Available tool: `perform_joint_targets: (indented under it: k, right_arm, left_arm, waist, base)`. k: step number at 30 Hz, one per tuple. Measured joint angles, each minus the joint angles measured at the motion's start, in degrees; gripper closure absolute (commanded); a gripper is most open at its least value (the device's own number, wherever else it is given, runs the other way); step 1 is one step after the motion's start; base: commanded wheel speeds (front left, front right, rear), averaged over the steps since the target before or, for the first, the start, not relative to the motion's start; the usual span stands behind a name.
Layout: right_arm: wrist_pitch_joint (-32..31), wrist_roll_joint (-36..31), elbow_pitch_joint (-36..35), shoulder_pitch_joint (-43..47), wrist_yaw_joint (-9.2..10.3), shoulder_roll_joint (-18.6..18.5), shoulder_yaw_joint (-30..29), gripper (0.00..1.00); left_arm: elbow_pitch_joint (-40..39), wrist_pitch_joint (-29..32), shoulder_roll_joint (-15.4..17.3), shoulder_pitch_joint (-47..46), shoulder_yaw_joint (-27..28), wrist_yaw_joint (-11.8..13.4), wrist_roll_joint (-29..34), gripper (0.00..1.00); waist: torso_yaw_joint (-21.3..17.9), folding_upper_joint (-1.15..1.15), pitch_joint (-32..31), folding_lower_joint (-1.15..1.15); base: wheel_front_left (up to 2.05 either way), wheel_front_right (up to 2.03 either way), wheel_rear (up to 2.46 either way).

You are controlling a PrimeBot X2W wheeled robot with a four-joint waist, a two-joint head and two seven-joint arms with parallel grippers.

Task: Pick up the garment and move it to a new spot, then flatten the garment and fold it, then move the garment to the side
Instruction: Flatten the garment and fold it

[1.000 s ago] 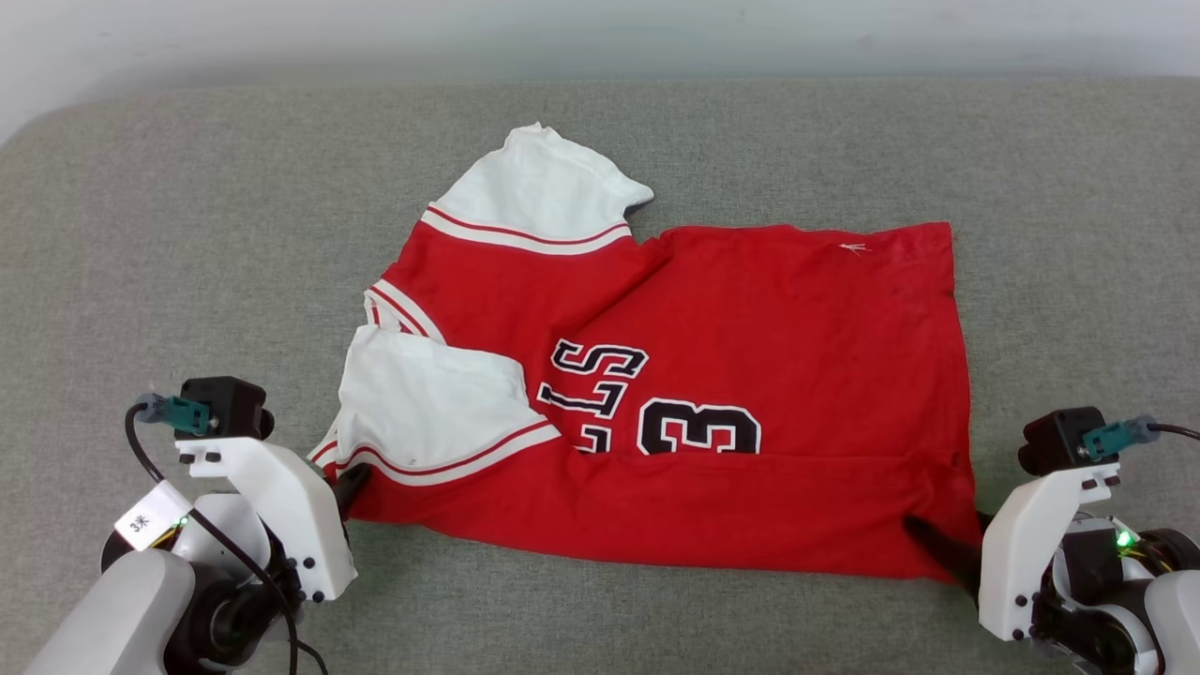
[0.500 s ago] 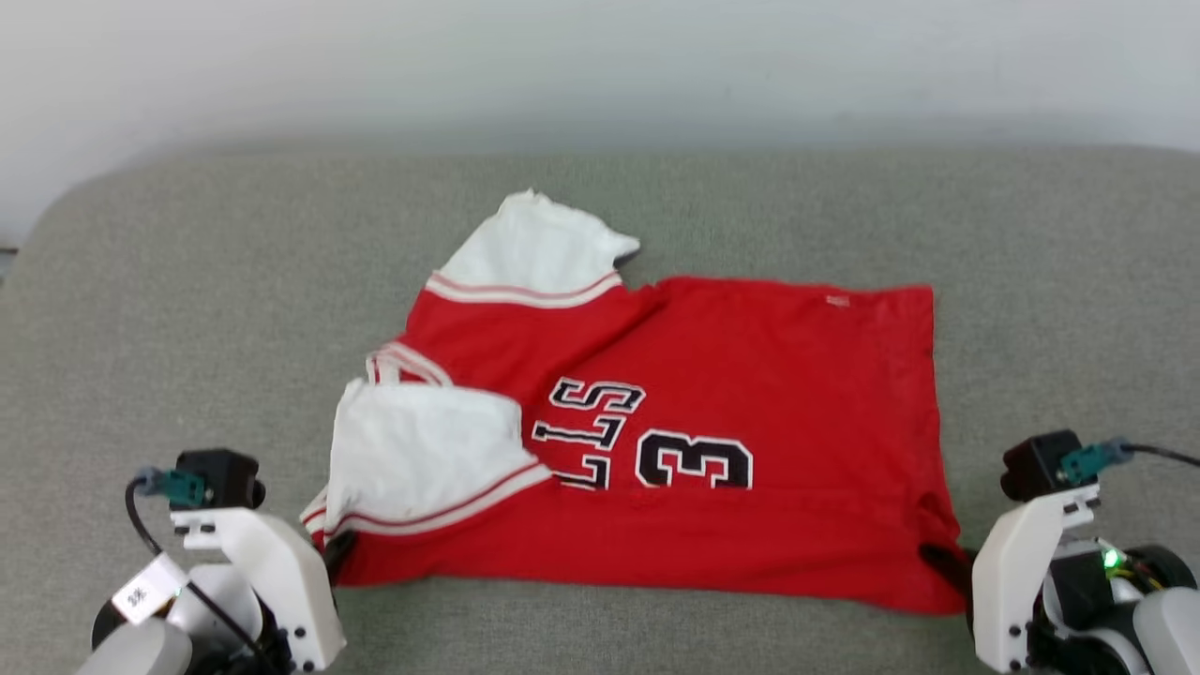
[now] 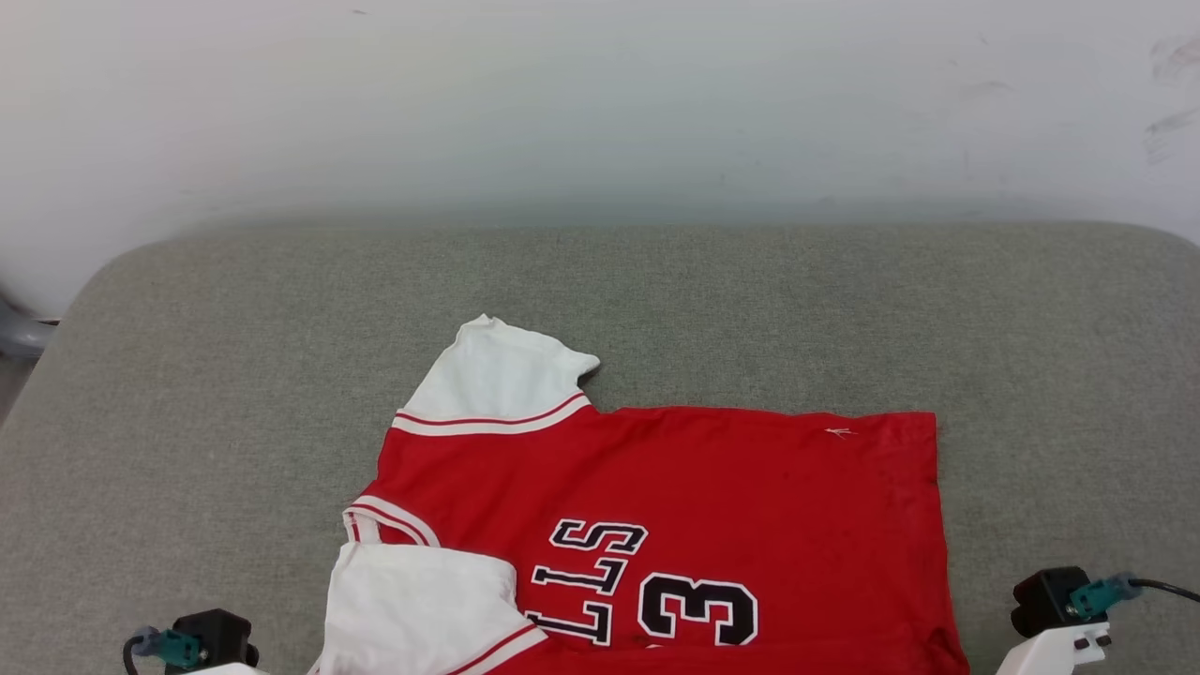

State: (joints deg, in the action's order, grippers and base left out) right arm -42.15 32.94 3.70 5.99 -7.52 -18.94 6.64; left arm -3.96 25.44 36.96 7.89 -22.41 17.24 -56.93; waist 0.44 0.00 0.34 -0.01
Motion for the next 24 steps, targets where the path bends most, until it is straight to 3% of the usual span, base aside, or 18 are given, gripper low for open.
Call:
perform_joint_targets:
  k: [4, 5, 6, 11, 16, 24]
  right_arm:
    - [1.1, -0.7, 1.0, 1.4, 0.0, 2.1, -0.9, 0.97]
    - [1.8, -0.7, 1.5, 1.6, 0.01, 2.7, -1.0, 0.56]
    - [2.7, -0.7, 2.0, 1.6, 0.0, 3.2, -1.3, 0.0]
    - [9.5, -1.3, 2.9, 1.5, 0.01, 3.8, -0.6, 0.0]
    - [20.4, -2.9, 1.7, 0.8, 0.01, 4.2, -1.0, 0.0]
    - [35.3, -10.9, -2.7, -1.4, 0.01, 7.9, -5.8, 0.0]
  left_arm:
    - [2.4, -1.5, -2.0, 0.5, -0.6, -0.6, -0.3, 1.0]
    - [3.5, -1.9, -2.6, 0.2, -1.0, -0.9, -0.3, 0.73]
    - [4.4, -2.3, -3.5, -0.3, -1.0, -1.2, -0.3, 0.03]
    - [8.4, -4.0, -5.1, -3.2, -1.3, -2.8, 0.0, 0.0]
    - [9.1, -8.3, -4.9, -6.0, -0.5, -4.2, 2.5, 0.0]
    - [8.0, -17.2, -5.4, -12.2, 1.1, -4.5, 7.7, 0.0]
  waist:
    - [0.1, 0.0, 0.6, 0.0]
    - [0.1, 0.0, 0.8, 0.0]
    - [0.2, 0.0, 0.9, 0.0]
    - [0.2, 0.0, 1.2, 0.0]
    - [-0.2, 0.0, 0.7, 0.0]
    - [-0.3, 0.0, 0.7, 0.01]
  base:
    - [0.0, 0.0, 0.0]
    - [0.0, 0.0, 0.0]
    - [0.0, 0.0, 0.0]
    - [0.0, 0.0, 0.0]
    - [0.0, 0.0, 0.0]
    - [0.0, 0.0, 0.0]
